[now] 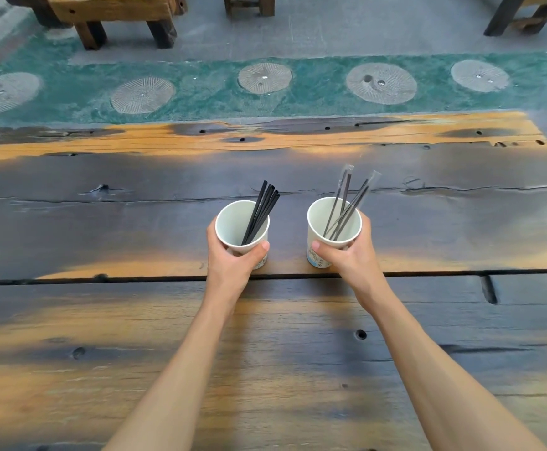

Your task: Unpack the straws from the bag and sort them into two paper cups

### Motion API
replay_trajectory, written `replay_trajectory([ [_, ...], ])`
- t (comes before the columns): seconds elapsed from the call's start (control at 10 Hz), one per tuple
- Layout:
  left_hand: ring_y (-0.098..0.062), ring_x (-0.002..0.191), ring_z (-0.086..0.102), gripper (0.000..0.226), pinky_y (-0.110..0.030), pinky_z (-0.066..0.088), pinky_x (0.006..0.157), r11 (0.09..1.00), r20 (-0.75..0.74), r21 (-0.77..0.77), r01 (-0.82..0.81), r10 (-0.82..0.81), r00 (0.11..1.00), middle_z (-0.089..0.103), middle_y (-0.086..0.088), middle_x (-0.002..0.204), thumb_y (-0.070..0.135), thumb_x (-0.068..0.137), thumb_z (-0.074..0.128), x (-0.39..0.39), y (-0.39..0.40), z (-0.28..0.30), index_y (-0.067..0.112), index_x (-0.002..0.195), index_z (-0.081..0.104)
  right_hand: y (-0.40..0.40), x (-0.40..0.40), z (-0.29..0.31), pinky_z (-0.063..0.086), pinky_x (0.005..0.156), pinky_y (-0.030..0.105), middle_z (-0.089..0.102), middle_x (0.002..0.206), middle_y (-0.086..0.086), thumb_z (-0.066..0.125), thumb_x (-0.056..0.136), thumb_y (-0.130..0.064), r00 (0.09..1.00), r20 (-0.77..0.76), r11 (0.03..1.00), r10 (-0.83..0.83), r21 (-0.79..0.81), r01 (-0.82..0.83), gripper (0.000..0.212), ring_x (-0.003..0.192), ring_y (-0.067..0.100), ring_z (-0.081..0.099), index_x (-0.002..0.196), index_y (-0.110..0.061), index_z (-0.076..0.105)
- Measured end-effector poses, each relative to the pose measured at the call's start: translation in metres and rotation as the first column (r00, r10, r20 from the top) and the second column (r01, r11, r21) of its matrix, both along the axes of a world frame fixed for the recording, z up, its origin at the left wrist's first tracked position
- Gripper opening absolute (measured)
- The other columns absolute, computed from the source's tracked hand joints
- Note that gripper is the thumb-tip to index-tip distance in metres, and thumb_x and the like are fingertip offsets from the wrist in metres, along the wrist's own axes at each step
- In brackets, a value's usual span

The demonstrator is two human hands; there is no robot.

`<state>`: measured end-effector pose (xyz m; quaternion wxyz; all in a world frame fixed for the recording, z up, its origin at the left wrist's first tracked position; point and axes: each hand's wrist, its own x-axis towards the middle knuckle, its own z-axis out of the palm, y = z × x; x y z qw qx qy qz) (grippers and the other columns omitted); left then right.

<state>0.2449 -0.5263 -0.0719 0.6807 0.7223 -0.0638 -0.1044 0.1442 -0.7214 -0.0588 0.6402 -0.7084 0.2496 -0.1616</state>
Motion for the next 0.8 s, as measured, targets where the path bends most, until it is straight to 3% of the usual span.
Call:
replay_trajectory([
  [0.1, 0.011, 0.102, 0.063, 0.076, -0.007, 0.052, 0.070, 1.000, 0.000, -0.002, 0.012, -0.012, 1.000, 0.063, 0.039, 0.105, 0.007, 0.074, 0.086, 0.000, 0.000, 0.000, 0.045, 0.123, 0.043, 0.002, -0.001, 0.001, 0.044, 0.110, 0.040, 0.054, 0.135, -0.002, 0.087, 0.074, -0.011, 1.000, 0.007, 1.000, 0.009, 0.002, -0.009, 0.087, 0.125, 0.009, 0.054, 0.142, -0.022, 0.032],
  [0.2, 0.010, 0.107, 0.061, 0.079, -0.009, 0.051, 0.076, 1.000, 0.008, -0.014, 0.007, -0.007, 1.000, 0.062, 0.030, 0.117, 0.006, 0.073, 0.087, 0.001, 0.002, -0.001, 0.044, 0.127, 0.042, 0.003, -0.002, 0.001, 0.044, 0.108, 0.036, 0.053, 0.136, 0.001, 0.087, 0.072, -0.013, 1.000, 0.017, 1.000, 0.019, 0.001, -0.019, 0.090, 0.125, 0.010, 0.053, 0.142, -0.021, 0.032],
  [0.3, 0.004, 0.117, 0.059, 0.086, -0.016, 0.052, 0.090, 1.000, 0.030, -0.005, 0.023, -0.023, 0.999, 0.057, 0.022, 0.129, 0.009, 0.071, 0.089, -0.001, 0.005, 0.000, 0.039, 0.135, 0.040, 0.004, -0.004, 0.002, 0.045, 0.107, 0.033, 0.051, 0.138, 0.004, 0.087, 0.067, -0.018, 0.999, 0.017, 1.000, 0.028, -0.014, -0.027, 0.094, 0.125, 0.009, 0.053, 0.143, -0.019, 0.032],
  [0.4, -0.001, 0.124, 0.055, 0.094, -0.029, 0.049, 0.104, 0.998, 0.018, 0.022, 0.053, -0.054, 0.998, 0.054, 0.019, 0.135, 0.011, 0.071, 0.090, -0.004, 0.009, 0.004, 0.034, 0.144, 0.035, 0.004, -0.009, 0.003, 0.042, 0.111, 0.039, 0.050, 0.141, 0.000, 0.088, 0.067, -0.018, 0.999, 0.001, 0.999, 0.039, 0.016, -0.039, 0.100, 0.128, 0.008, 0.051, 0.146, -0.020, 0.028],
  [0.5, -0.005, 0.136, 0.042, 0.102, -0.038, 0.038, 0.114, 0.992, 0.009, 0.118, 0.033, -0.034, 0.999, 0.044, 0.019, 0.145, 0.027, 0.068, 0.090, -0.010, 0.016, 0.016, 0.043, 0.147, 0.027, 0.005, -0.018, 0.011, 0.036, 0.116, 0.041, 0.043, 0.148, -0.011, 0.089, 0.067, -0.026, 0.998, -0.044, 0.998, 0.051, 0.026, -0.050, 0.108, 0.134, 0.001, 0.044, 0.151, -0.030, 0.020],
  [0.6, -0.010, 0.143, 0.032, 0.105, -0.043, 0.029, 0.118, 0.985, 0.008, 0.171, 0.003, -0.005, 1.000, 0.030, 0.015, 0.155, 0.035, 0.067, 0.089, -0.021, 0.023, 0.031, 0.052, 0.146, 0.021, 0.006, -0.029, 0.022, 0.028, 0.119, 0.046, 0.026, 0.157, -0.016, 0.087, 0.068, -0.037, 0.996, -0.081, 0.999, 0.032, 0.012, -0.031, 0.113, 0.143, 0.005, 0.029, 0.153, -0.039, 0.012],
  [0.7, -0.012, 0.144, 0.028, 0.102, -0.044, 0.027, 0.119, 0.983, 0.019, 0.179, -0.040, 0.037, 0.999, 0.026, 0.017, 0.151, 0.044, 0.065, 0.085, -0.039, 0.034, 0.062, 0.055, 0.143, 0.021, 0.014, -0.049, 0.049, 0.024, 0.118, 0.042, 0.019, 0.159, -0.017, 0.085, 0.073, -0.039, 0.994, -0.111, 0.999, -0.012, -0.036, 0.008, 0.110, 0.142, 0.003, 0.022, 0.154, -0.039, 0.010],
  [0.8, -0.010, 0.145, 0.026, 0.099, -0.044, 0.024, 0.121, 0.973, 0.197, 0.202, -0.111, 0.071, 0.978, 0.029, 0.015, 0.150, 0.055, 0.063, 0.078, -0.061, 0.051, 0.097, 0.045, 0.147, 0.026, 0.026, -0.072, 0.085, 0.022, 0.120, 0.040, 0.017, 0.163, -0.013, 0.081, 0.079, -0.037, 0.992, -0.106, 0.982, -0.064, -0.184, 0.044, 0.104, 0.134, -0.009, 0.023, 0.155, -0.034, 0.011],
])
